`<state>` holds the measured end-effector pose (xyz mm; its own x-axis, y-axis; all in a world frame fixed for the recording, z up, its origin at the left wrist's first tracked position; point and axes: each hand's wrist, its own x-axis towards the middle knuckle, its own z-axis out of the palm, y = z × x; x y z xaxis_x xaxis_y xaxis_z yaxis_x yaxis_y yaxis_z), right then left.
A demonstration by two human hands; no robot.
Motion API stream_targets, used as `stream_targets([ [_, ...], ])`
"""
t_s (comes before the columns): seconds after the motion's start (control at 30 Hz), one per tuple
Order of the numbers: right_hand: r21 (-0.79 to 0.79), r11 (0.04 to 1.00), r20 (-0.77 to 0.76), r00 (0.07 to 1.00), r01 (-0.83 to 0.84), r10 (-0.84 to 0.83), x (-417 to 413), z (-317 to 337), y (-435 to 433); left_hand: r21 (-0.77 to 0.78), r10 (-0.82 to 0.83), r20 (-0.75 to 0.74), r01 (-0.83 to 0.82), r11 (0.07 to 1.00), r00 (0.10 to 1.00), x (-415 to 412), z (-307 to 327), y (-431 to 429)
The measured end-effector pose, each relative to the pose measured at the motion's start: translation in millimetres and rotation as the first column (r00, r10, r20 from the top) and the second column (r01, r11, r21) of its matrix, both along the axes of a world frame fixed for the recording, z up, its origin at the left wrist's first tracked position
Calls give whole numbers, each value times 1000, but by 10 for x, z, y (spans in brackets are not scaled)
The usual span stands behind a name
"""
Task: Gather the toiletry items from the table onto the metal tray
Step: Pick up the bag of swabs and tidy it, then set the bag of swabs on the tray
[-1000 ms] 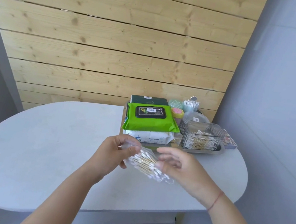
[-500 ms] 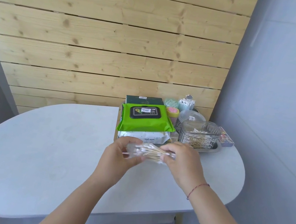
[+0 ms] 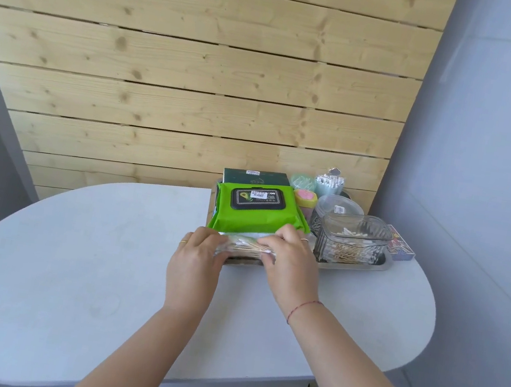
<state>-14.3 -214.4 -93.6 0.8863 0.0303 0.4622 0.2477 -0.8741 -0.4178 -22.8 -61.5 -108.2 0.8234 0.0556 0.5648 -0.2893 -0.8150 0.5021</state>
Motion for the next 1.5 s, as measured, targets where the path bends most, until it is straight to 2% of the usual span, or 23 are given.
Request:
stream_targets([
  [0.13,86,996,-62,998,-14,20,47,-40,-34,22,12,-53,-11,1000,999,53,-38,50],
  [0.23,110,994,-63,998,10,-3,56,-36,-57,128,-8,-80,18,992,997,118,-38,73],
  [0.33,31,999,1,1000,22,-22,114,-124,-61,247,15,-72,3,969,997,146,-46,73],
  [0.43,-61,993,21,995,102,-101,136,-201,-14,315,48,-44,-31,948,998,117,-67,63],
  [0.57,-179,971,46,988,156,-150,54,-240,37,310,50,-38,-35,950,998,45,-68,74],
  [0.63,-131,985,71,992,113,-104,-24,-185,8,263,36,-34,-26,964,999,23,-47,70],
  [0.77,119,993,258,966,-17,-14,-215,257,-157,124,-32,77,23,992,997,-37,102,-65],
  [0.87,239,971,396,913,-4,-94,-323,598,-473,94,-145,156,132,987,977,-137,247,-292],
  [0.93,281,959,391,907,45,-157,-325,720,-758,97,-190,172,175,980,966,-165,280,-403],
  [1.03,272,934,213,932,231,-292,-202,773,-1332,81,-241,132,232,969,961,-164,263,-575],
  [1.1,212,913,-10,935,349,-355,-81,734,-1714,68,-286,94,281,957,953,-174,232,-695],
  [1.17,155,914,-237,912,375,-334,25,660,-2024,83,-342,85,335,938,936,-150,224,-843],
  [1.3,60,971,-561,812,232,-159,296,436,-2327,118,-468,99,457,882,878,-58,228,-1178],
  [1.4,16,992,-663,744,123,-81,561,279,-2464,123,-566,82,555,823,820,48,145,-1372],
  [1.5,-37,999,-699,713,34,-51,805,253,-2567,170,-640,-32,635,754,768,161,-55,-1361],
])
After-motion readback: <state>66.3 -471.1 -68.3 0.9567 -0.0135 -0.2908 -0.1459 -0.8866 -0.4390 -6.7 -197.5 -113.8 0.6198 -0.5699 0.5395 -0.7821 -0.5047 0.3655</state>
